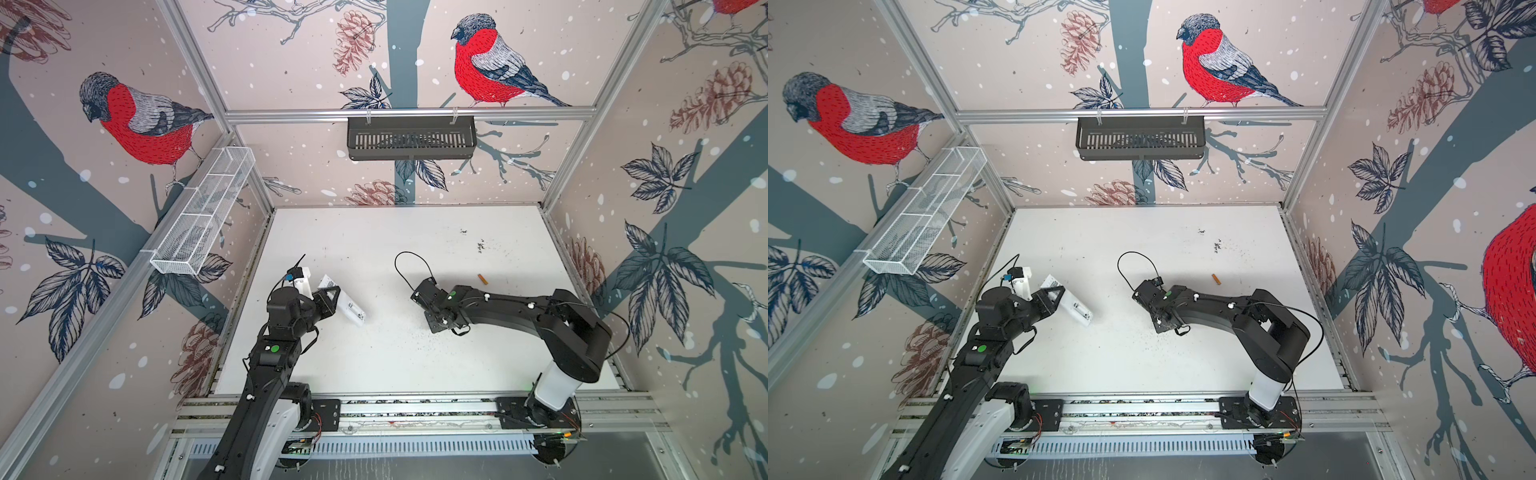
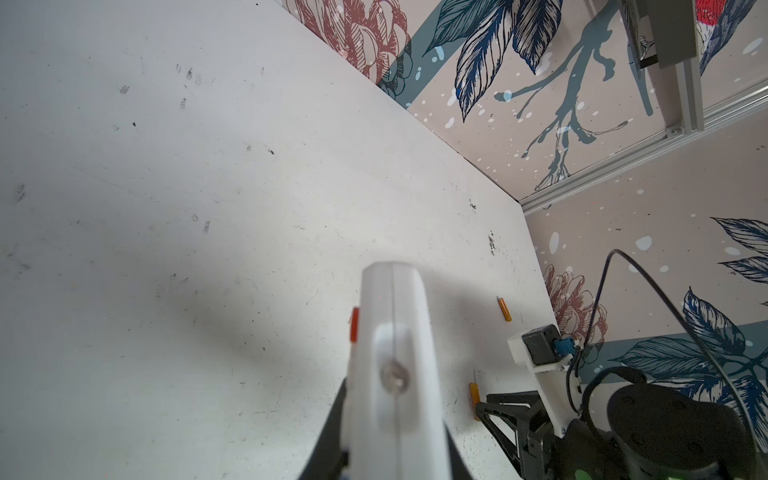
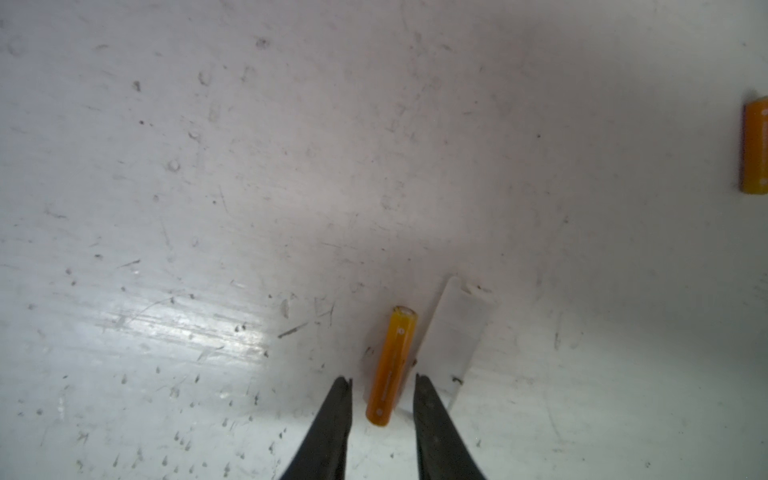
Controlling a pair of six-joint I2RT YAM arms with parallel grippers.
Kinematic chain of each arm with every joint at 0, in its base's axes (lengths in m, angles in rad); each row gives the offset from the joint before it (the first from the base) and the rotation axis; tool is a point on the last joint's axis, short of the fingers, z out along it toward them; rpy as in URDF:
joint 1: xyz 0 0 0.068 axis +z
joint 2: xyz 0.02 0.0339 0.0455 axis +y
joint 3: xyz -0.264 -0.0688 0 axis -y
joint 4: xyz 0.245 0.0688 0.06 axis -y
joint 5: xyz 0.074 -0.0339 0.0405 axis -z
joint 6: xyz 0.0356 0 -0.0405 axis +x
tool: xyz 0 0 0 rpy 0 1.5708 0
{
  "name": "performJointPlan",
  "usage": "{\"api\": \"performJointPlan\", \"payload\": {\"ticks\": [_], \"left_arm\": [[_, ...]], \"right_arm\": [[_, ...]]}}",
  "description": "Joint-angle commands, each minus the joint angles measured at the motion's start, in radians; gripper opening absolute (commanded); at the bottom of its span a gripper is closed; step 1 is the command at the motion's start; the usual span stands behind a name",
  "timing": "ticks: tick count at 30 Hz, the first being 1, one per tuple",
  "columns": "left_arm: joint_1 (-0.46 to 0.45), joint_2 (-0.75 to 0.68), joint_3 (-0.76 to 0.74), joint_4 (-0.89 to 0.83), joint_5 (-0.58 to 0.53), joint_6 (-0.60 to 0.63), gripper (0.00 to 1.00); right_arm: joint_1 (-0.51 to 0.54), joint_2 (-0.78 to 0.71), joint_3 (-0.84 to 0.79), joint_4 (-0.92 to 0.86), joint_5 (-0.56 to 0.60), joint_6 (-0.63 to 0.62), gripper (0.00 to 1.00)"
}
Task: Load the batteries into the remote control
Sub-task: 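Close the right gripper on the orange battery and lift it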
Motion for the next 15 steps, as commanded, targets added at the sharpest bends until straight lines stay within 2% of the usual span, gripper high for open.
{"api": "performJointPlan", "payload": {"ticks": [1, 8, 15], "left_arm": [[0.002, -0.002, 0.0, 0.036, 0.012, 0.01, 0.0], [0.002, -0.006, 0.002, 0.03, 0.011, 0.013, 0.0], [0.002, -0.003, 0.0, 0.033, 0.011, 0.011, 0.0]], "right_arm": [[-0.009, 0.011, -0.009, 0.007, -0.004, -0.015, 0.3], [-0.019, 0.018, -0.019, 0.045, -0.043, -0.031, 0.3], [-0.006, 0.01, -0.013, 0.032, -0.017, -0.026, 0.3]]}}
